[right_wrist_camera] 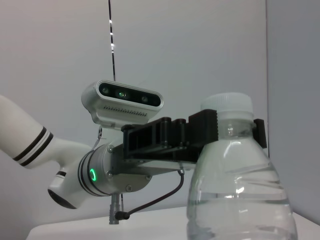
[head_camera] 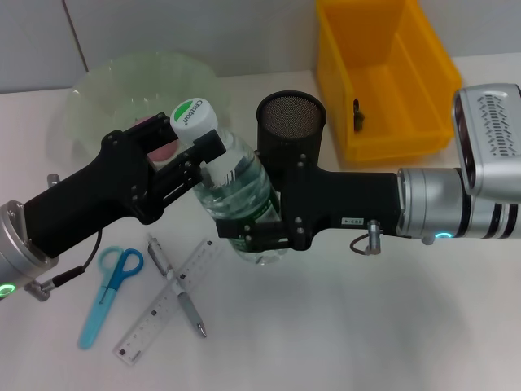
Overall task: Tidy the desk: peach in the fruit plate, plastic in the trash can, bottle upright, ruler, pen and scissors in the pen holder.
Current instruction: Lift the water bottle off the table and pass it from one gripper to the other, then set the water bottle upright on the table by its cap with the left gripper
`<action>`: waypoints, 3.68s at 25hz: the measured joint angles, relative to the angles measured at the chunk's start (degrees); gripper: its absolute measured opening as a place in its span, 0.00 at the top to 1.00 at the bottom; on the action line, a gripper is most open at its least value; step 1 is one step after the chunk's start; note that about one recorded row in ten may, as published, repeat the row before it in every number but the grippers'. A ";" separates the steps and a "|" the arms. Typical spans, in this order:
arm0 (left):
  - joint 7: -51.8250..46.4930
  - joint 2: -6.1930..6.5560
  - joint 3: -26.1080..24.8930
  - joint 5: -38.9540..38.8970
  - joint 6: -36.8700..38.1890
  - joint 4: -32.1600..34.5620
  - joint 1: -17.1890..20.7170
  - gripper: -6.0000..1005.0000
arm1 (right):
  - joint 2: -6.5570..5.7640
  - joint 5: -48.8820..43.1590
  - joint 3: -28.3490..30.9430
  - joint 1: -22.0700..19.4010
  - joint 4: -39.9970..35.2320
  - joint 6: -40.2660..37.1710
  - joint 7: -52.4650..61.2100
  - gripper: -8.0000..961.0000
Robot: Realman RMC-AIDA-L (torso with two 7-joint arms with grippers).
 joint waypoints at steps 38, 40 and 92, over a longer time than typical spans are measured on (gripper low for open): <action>-0.21 0.11 0.10 -0.05 -0.55 0.07 -0.51 0.55 | -0.29 -0.47 -2.35 1.46 -2.45 2.17 2.32 0.14; -0.21 0.14 0.11 -0.04 -0.63 0.09 -0.51 0.55 | -0.32 -0.48 -3.13 1.55 -2.91 2.40 2.99 0.14; 0.24 0.70 -1.08 -0.05 -6.06 3.61 0.54 0.56 | -1.44 -0.63 -4.43 -11.02 -20.87 -0.50 14.70 0.14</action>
